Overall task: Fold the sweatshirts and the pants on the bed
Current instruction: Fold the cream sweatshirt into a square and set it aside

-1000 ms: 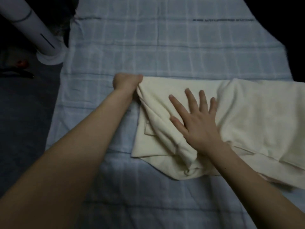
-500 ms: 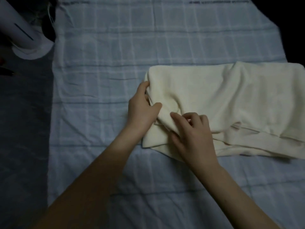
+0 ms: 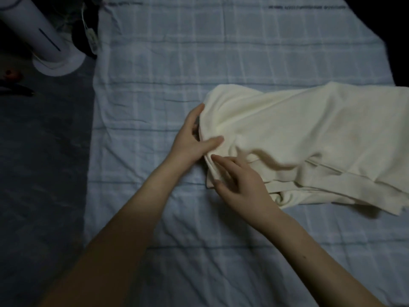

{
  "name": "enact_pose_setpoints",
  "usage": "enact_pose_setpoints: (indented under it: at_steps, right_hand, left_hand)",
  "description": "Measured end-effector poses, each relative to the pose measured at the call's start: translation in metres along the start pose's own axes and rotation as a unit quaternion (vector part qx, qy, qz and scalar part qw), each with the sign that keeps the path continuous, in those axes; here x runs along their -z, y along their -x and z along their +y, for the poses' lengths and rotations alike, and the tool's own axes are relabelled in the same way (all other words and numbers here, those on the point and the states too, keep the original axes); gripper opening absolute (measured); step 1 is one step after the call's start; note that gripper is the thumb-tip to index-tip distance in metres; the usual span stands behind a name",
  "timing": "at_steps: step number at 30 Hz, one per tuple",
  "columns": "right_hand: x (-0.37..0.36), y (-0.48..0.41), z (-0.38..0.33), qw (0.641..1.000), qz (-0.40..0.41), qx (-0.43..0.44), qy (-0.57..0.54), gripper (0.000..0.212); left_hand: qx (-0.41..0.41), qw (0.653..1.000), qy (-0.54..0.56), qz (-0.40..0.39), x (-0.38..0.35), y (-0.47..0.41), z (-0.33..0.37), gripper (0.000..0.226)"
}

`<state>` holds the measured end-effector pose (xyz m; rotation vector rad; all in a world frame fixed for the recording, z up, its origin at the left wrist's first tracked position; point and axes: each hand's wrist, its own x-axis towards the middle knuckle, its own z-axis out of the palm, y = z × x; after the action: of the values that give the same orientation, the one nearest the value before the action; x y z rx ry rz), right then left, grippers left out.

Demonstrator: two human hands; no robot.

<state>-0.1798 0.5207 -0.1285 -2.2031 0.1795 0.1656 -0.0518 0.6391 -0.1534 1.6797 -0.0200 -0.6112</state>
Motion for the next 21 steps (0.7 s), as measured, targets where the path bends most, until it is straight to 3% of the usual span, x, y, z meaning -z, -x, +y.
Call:
enact_pose_setpoints:
  at_steps: [3, 5, 7, 9, 12, 16, 21]
  right_hand:
    - [0.014, 0.009, -0.013, 0.999, -0.025, 0.011, -0.045, 0.037]
    - [0.029, 0.005, -0.014, 0.998, 0.026, 0.05, 0.005, 0.037]
    - [0.048, -0.006, -0.005, 0.99, 0.089, 0.069, 0.089, 0.04]
    - [0.068, -0.027, 0.007, 0.972, 0.118, 0.063, 0.195, 0.045]
    - [0.091, -0.053, 0.037, 0.912, 0.141, 0.008, 0.385, 0.054]
    - [0.1, -0.027, 0.095, 0.892, 0.117, -0.111, 0.423, 0.061]
    - [0.09, -0.004, 0.129, 0.908, 0.102, -0.098, 0.395, 0.061]
  left_hand:
    - [0.01, 1.0, -0.015, -0.023, 0.004, 0.013, -0.008, 0.089]
    - [0.01, 0.999, -0.043, -0.017, 0.008, 0.019, -0.007, 0.082]
    - [-0.032, 0.983, -0.18, 0.03, 0.002, 0.022, 0.003, 0.078]
    - [-0.159, 0.924, -0.337, 0.083, -0.019, 0.02, 0.018, 0.072]
    - [-0.296, 0.84, -0.451, 0.058, -0.06, 0.006, 0.03, 0.062]
    - [-0.267, 0.754, -0.6, -0.01, -0.078, -0.006, -0.016, 0.059]
    - [-0.3, 0.732, -0.611, -0.011, -0.076, -0.015, -0.043, 0.056]
